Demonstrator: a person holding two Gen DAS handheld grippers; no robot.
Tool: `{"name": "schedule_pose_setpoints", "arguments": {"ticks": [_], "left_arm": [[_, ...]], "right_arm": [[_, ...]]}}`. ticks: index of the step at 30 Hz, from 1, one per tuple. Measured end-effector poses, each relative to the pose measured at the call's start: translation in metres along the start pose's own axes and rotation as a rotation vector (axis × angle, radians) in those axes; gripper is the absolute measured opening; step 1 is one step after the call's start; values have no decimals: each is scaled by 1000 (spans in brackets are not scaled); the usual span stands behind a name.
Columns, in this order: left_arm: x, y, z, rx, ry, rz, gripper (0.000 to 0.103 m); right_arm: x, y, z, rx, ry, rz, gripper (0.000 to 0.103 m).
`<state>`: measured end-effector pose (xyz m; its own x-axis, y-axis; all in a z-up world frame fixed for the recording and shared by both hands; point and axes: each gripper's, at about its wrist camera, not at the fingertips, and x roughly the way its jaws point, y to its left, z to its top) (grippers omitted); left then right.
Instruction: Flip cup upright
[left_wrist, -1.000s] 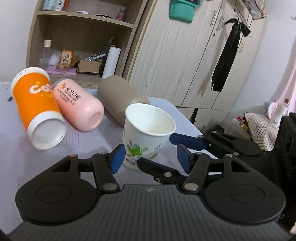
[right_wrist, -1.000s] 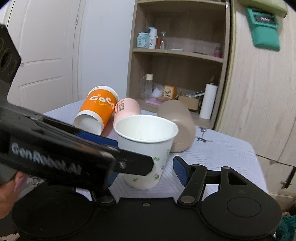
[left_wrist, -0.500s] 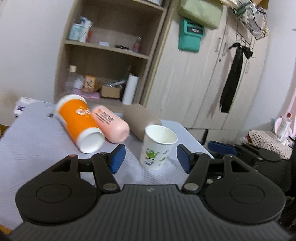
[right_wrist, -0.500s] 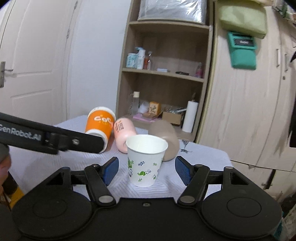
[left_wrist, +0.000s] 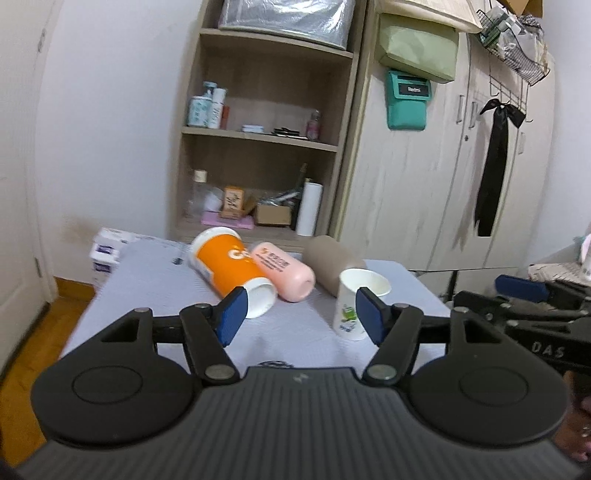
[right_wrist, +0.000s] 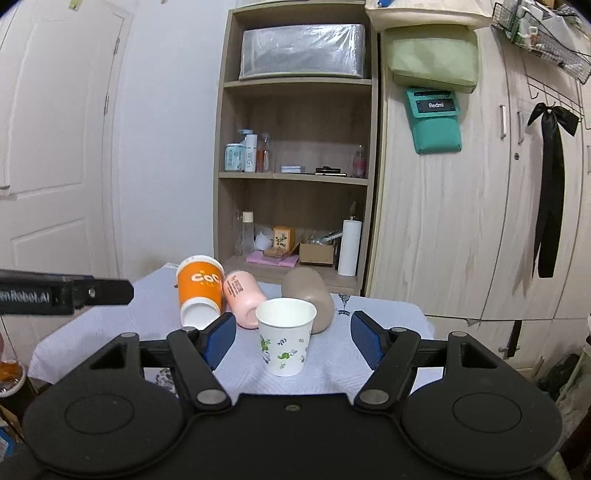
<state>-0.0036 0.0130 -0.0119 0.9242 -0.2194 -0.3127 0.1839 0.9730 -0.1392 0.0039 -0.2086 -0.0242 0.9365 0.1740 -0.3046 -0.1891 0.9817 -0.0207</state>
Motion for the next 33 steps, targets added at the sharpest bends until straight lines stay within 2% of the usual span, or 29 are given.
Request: {"name": "schedule_pose_setpoints", "arguments": {"ticks": [2, 4, 8, 9, 16, 33], "left_arm": [[-6, -2, -1, 17, -11, 15, 72], [-11, -2, -1, 32, -18, 25, 77], [-14, -3, 0, 45, -16, 33, 89], [-14, -3, 0, 44, -13, 37, 90], [-8, 2, 1, 29, 12, 71, 101], [-1, 3, 5, 52, 97, 185, 103]], "right_arm": [[-2, 4, 1, -6, 8, 3, 76], [-1, 8, 1, -10, 31, -4, 84], [0, 9, 1, 16, 49, -4, 89], [-1, 9, 1, 19, 46, -9, 93], [-3, 7, 3, 31, 42, -50, 101], [-13, 10, 9, 40, 35, -123, 103]]}}
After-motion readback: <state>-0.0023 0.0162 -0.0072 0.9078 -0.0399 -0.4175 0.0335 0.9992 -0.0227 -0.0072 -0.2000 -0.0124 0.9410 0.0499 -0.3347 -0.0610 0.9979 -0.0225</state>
